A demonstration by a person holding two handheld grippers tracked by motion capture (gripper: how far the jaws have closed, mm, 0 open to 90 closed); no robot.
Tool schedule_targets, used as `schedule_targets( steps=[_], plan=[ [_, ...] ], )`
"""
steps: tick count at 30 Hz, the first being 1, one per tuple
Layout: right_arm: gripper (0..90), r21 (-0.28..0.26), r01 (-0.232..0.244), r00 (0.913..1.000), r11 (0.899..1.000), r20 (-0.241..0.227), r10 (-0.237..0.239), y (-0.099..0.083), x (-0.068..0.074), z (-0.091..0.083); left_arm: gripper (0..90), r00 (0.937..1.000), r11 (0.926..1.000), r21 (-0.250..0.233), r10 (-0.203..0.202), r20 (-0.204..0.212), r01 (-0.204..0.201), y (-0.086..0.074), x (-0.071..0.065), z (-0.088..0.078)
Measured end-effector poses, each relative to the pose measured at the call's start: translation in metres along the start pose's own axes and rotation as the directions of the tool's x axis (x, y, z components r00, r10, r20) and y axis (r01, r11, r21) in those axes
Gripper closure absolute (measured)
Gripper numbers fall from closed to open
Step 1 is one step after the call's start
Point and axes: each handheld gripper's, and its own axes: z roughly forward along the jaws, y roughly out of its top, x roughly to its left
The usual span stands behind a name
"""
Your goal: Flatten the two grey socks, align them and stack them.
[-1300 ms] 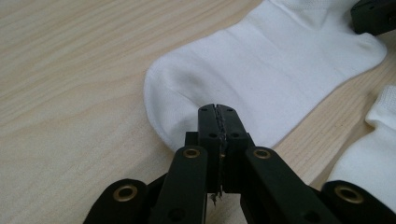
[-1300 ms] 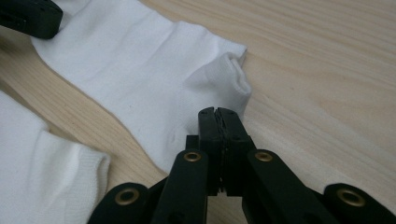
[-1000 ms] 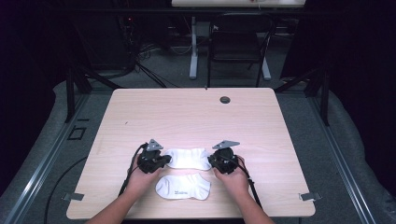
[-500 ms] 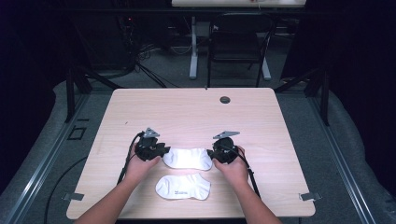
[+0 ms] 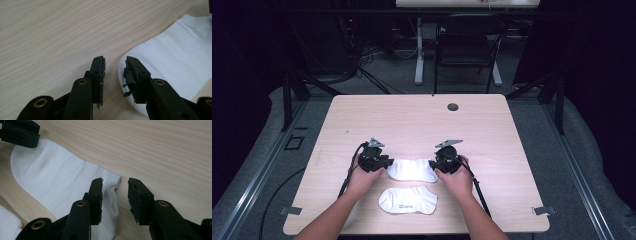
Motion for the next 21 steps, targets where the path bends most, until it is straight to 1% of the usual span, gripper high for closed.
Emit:
schedule_targets(
  steps=[1, 4, 7, 8, 10, 12, 15, 16, 20, 21],
  plan=[
    [67.2, 0.006, -0.001, 1.0000, 1.000, 0.003, 0.001, -0.0003, 0.0005, 0.0011, 69.7, 1.0000, 1.0000, -0.001, 0.002, -0.002, -0.002, -0.0002, -0.0003, 0.0009],
    [73.9, 0.020, 0.002, 1.0000, 1.000, -0.005, -0.002, -0.0004, 0.0015, 0.0026, 73.5, 0.9999, 0.9998, 0.017, 0.006, -0.009, -0.006, -0.0011, -0.0008, 0.0033],
    [79.5, 0.027, 0.000, 1.0000, 1.000, -0.009, 0.000, -0.0007, 0.0032, 0.0039, 76.5, 1.0000, 0.9997, 0.025, 0.004, -0.005, -0.004, -0.0015, -0.0013, 0.0039],
    [81.4, 0.039, 0.006, 1.0000, 0.999, -0.008, -0.005, -0.0008, 0.0033, 0.0034, 78.2, 1.0000, 0.9996, 0.026, 0.008, -0.001, -0.008, -0.0014, -0.0015, 0.0039],
    [84.6, 0.035, 0.002, 0.9999, 0.999, -0.010, -0.002, -0.0010, 0.0045, 0.0030, 81.4, 0.9998, 0.9995, 0.026, 0.020, -0.001, -0.020, -0.0014, -0.0027, 0.0040],
    [85.7, 0.038, 0.012, 0.9998, 0.999, -0.018, -0.012, -0.0010, 0.0051, 0.0019, 83.9, 0.9998, 0.9994, 0.027, 0.022, -0.002, -0.022, -0.0014, -0.0039, 0.0041],
    [86.2, 0.028, 0.014, 0.9998, 1.000, -0.017, -0.014, -0.0014, 0.0064, 0.0017, 87.6, 0.9997, 0.9993, 0.026, 0.026, -0.003, -0.026, -0.0014, -0.0049, 0.0037],
    [86.2, 0.034, 0.022, 0.9996, 0.999, -0.016, -0.022, -0.0013, 0.0065, 0.0010, 88.5, 0.9996, 0.9994, 0.023, 0.026, -0.004, -0.026, -0.0014, -0.0053, 0.0036],
    [86.4, 0.018, 0.026, 0.9995, 1.000, -0.020, -0.025, -0.0012, 0.0083, -0.0001, 89.2, 0.9995, 0.9993, 0.020, 0.032, -0.002, -0.032, -0.0011, -0.0059, 0.0014],
    [86.5, 0.022, 0.028, 0.9994, 0.999, -0.021, -0.028, -0.0010, 0.0084, -0.0011, 89.3, 0.9995, 0.9995, 0.012, 0.031, -0.005, -0.030, -0.0010, -0.0063, 0.0008]
  ],
)
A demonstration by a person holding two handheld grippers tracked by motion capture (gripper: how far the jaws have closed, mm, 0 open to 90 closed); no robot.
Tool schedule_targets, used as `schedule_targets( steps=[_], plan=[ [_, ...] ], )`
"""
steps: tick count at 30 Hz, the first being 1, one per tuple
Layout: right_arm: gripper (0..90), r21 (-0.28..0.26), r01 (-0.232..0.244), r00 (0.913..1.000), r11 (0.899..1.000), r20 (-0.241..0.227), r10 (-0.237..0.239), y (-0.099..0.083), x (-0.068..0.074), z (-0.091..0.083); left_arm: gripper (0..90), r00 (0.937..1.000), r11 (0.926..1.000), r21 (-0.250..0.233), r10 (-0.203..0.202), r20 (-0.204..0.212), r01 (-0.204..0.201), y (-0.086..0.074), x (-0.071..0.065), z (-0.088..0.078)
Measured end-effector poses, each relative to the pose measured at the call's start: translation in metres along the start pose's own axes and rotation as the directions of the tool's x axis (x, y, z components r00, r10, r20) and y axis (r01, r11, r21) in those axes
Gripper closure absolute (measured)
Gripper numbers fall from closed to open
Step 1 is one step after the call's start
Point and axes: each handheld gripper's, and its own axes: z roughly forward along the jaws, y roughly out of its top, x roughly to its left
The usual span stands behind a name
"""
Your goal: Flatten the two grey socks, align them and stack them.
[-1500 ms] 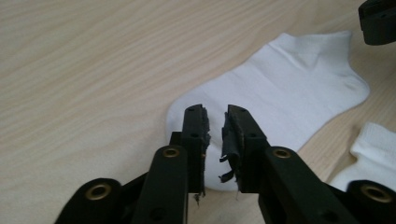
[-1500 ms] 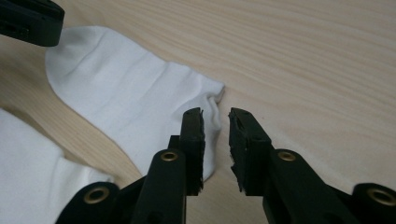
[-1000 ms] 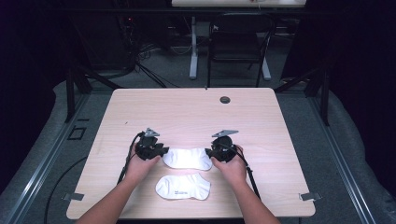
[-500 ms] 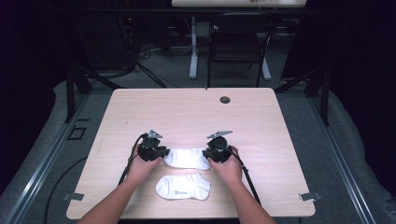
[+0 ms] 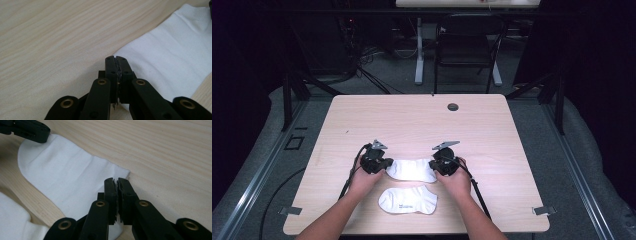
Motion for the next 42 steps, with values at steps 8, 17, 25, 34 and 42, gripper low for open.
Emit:
schedule_targets(
  steps=[8, 17, 25, 34, 42],
  plan=[
    [86.6, -0.036, 0.001, 1.0000, 0.999, -0.005, -0.002, 0.001, 0.001, -0.008, 89.5, 0.9999, 0.9995, -0.028, 0.012, 0.010, -0.012, 0.002, -0.003, -0.009],
    [86.6, -0.063, 0.004, 0.9999, 0.998, -0.013, -0.005, 0.002, 0.002, -0.020, 89.6, 0.9994, 0.9973, -0.073, 0.010, 0.034, -0.007, 0.003, -0.006, -0.025],
    [86.6, -0.092, 0.011, 0.9996, 0.996, -0.026, -0.013, 0.002, 0.006, -0.035, 89.6, 0.9979, 0.9953, -0.093, 0.032, 0.057, -0.027, 0.003, -0.011, -0.041],
    [86.7, -0.115, 0.051, 0.9961, 0.992, -0.066, -0.059, -0.005, 0.021, -0.056, 89.6, 0.9960, 0.9930, -0.117, 0.025, 0.085, -0.015, -0.010, -0.018, -0.060],
    [86.6, -0.122, 0.059, 0.9927, 0.991, -0.098, -0.071, -0.016, 0.032, -0.065, 89.6, 0.9930, 0.9916, -0.129, 0.012, 0.118, 0.003, -0.023, -0.023, -0.074]
  ],
)
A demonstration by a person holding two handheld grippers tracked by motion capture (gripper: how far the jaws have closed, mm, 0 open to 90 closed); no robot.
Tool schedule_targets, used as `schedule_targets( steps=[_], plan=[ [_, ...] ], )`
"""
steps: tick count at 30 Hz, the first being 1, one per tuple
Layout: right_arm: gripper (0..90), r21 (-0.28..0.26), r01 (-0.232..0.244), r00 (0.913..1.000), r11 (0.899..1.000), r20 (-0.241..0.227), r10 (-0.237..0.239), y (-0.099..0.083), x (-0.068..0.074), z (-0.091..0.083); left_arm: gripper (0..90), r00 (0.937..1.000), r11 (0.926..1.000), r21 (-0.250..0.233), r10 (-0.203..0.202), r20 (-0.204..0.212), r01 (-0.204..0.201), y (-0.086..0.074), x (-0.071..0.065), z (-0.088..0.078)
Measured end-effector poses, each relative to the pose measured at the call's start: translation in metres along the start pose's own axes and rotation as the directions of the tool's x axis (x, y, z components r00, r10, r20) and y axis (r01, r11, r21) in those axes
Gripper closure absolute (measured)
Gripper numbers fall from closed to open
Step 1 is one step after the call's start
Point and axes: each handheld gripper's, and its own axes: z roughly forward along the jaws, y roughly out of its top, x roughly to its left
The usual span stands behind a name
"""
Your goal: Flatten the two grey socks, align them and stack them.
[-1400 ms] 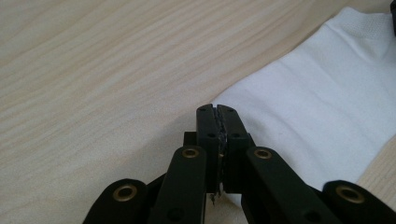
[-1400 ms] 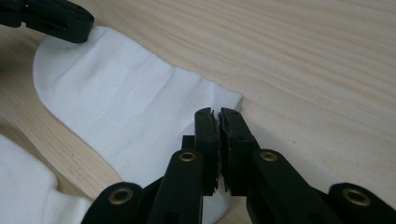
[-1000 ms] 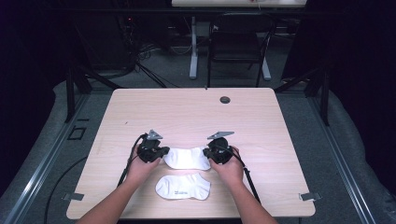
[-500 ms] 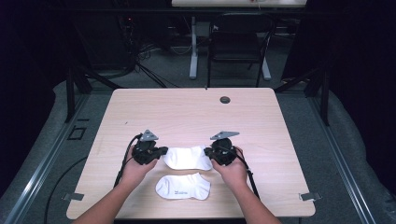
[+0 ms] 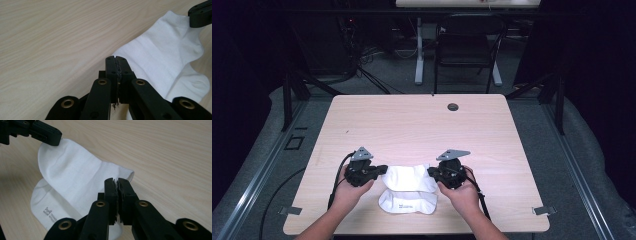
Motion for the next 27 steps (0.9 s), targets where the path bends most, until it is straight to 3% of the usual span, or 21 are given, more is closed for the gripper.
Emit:
schedule_targets(
  steps=[7, 13, 19, 27],
  plan=[
    [86.6, -0.006, 0.015, 0.9994, 1.000, -0.030, -0.015, -0.011, 0.011, -0.009, 89.5, 0.9998, 1.0000, -0.005, -0.003, 0.019, 0.003, -0.010, -0.008, -0.007],
    [86.7, -0.005, 0.037, 0.9990, 0.999, -0.026, -0.037, -0.017, 0.018, -0.013, 89.6, 0.9996, 0.9998, -0.001, 0.019, 0.022, -0.019, -0.016, -0.017, -0.012],
    [86.7, -0.014, 0.028, 0.9989, 1.000, -0.037, -0.028, -0.027, 0.023, -0.017, 89.6, 0.9994, 0.9999, -0.008, 0.013, 0.031, -0.013, -0.026, -0.021, -0.016],
    [86.6, -0.012, 0.035, 0.9986, 0.999, -0.038, -0.036, -0.036, 0.029, -0.015, 89.5, 0.9990, 0.9991, 0.006, 0.042, 0.015, -0.042, -0.036, -0.026, -0.015]
  ],
)
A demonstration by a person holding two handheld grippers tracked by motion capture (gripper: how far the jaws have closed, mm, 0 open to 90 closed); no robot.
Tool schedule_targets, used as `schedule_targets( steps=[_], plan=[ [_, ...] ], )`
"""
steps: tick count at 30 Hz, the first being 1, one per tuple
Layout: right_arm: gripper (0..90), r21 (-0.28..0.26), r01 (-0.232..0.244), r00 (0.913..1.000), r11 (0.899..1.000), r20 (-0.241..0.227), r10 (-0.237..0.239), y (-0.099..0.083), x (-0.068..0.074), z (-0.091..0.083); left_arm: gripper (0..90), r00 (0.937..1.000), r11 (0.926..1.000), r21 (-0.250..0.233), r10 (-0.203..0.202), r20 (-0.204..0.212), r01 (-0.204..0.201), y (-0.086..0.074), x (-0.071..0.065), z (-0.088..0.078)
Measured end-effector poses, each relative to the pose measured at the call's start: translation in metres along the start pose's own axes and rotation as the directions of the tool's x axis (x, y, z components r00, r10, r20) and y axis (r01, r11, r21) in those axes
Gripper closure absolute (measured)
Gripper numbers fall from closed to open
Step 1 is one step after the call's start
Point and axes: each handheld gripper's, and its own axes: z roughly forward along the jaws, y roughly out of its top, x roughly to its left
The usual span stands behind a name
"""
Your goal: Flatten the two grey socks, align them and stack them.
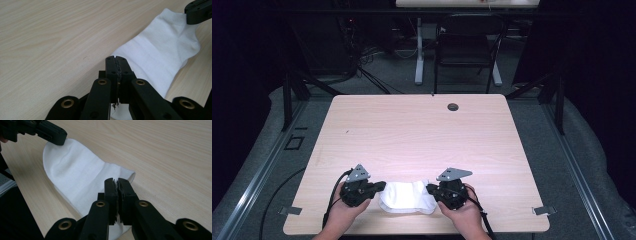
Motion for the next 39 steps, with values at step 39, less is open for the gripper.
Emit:
schedule_targets(
  steps=[39],
  plan=[
    [77.0, 0.009, -0.031, 0.9994, 0.999, 0.014, 0.031, -0.017, -0.009, 0.022, 80.9, 0.9995, 0.9996, 0.009, -0.027, -0.016, 0.027, -0.012, 0.004, 0.008]
  ],
)
